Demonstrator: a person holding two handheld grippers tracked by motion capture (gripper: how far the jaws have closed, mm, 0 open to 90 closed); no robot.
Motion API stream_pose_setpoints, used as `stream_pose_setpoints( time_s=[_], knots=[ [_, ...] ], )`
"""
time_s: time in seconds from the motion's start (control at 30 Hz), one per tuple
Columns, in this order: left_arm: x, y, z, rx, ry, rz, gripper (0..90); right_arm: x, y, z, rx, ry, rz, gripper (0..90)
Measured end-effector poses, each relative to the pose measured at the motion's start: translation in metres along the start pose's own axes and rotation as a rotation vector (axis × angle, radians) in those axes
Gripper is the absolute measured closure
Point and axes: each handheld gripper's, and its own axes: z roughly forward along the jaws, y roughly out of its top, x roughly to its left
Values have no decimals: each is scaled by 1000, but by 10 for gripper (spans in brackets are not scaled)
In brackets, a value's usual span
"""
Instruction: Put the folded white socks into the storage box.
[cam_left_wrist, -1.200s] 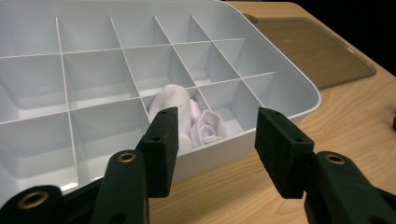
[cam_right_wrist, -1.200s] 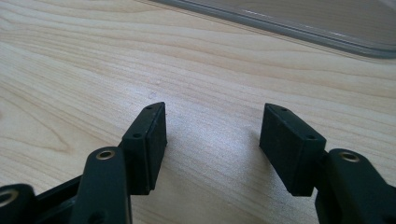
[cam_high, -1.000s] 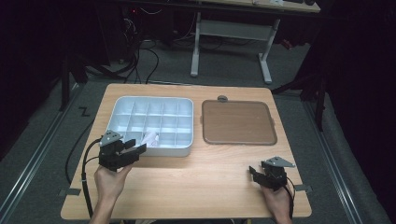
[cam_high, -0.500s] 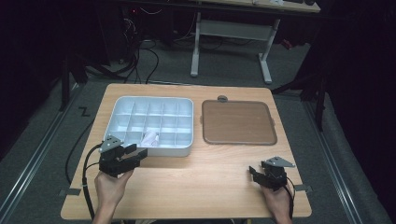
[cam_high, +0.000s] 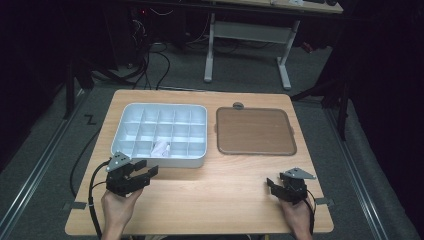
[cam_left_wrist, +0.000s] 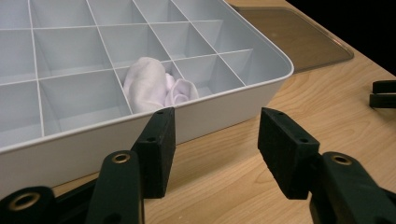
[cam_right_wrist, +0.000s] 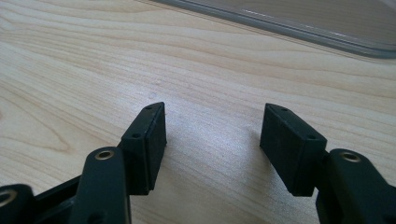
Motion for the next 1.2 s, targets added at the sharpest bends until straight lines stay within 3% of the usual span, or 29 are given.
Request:
stream_pose_setpoints(
  time_s=[1.2],
  knots=[
    [15, -26, 3, 37, 2, -76, 452, 0, 0, 0, 0, 0, 0, 415]
  ],
)
